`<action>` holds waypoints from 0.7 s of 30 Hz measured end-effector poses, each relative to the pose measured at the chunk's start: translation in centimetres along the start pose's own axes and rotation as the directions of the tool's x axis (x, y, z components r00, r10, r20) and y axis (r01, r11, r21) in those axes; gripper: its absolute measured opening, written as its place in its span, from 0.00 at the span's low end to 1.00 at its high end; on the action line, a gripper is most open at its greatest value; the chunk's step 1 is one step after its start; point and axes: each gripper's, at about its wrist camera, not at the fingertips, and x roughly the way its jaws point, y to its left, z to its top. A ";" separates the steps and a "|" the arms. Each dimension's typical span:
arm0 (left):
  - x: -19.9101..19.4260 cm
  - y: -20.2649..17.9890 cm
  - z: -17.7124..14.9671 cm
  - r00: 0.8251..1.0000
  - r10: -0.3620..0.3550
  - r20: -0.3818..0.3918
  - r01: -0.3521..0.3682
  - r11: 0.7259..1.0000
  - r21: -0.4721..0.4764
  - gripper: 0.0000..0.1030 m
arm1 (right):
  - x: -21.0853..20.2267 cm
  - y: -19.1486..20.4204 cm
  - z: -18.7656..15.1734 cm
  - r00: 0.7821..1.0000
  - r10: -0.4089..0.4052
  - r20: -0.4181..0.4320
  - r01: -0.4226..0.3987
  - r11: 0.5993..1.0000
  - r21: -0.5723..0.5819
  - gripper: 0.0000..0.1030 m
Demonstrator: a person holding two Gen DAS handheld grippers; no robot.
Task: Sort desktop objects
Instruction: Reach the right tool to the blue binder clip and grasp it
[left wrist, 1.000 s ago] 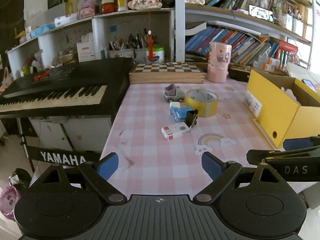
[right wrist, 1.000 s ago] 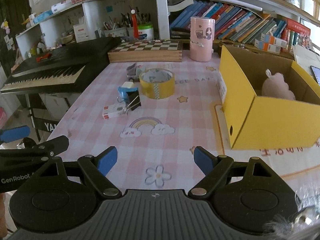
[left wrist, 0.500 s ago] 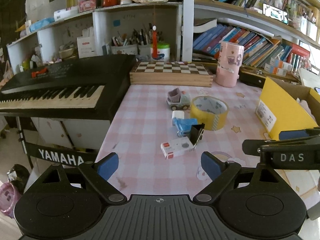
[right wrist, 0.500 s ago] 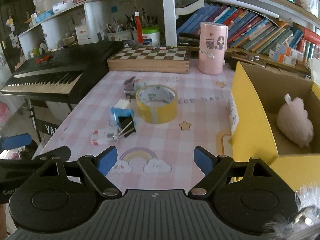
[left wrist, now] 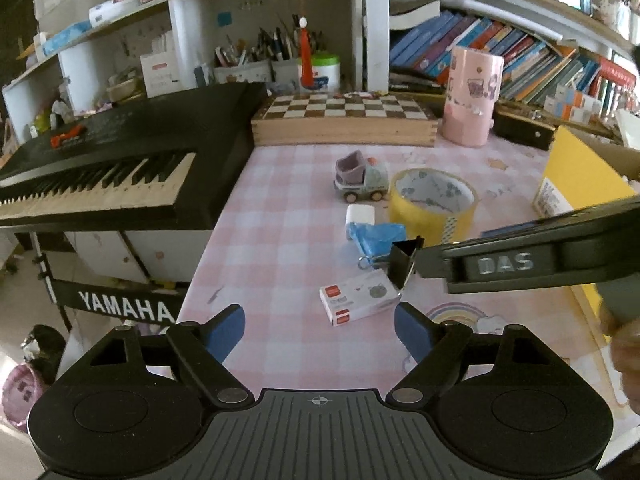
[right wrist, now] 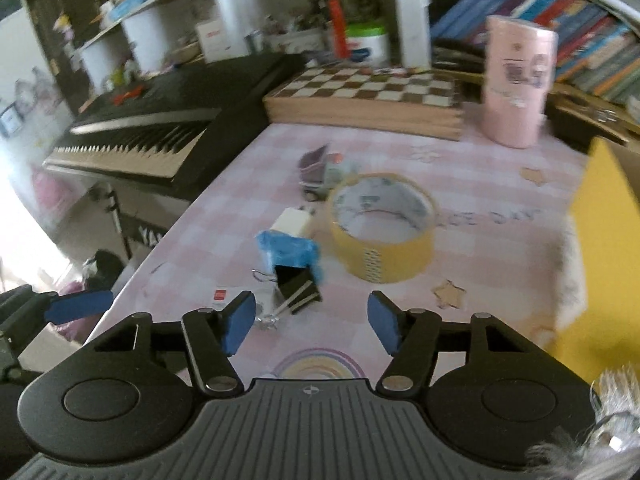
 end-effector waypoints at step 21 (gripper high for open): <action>5.4 -2.0 1.4 0.993 -0.054 -0.104 0.057 0.998 0.023 0.80 | 1.3 -1.7 1.8 1.000 0.030 0.005 -0.030 0.999 -0.034 0.22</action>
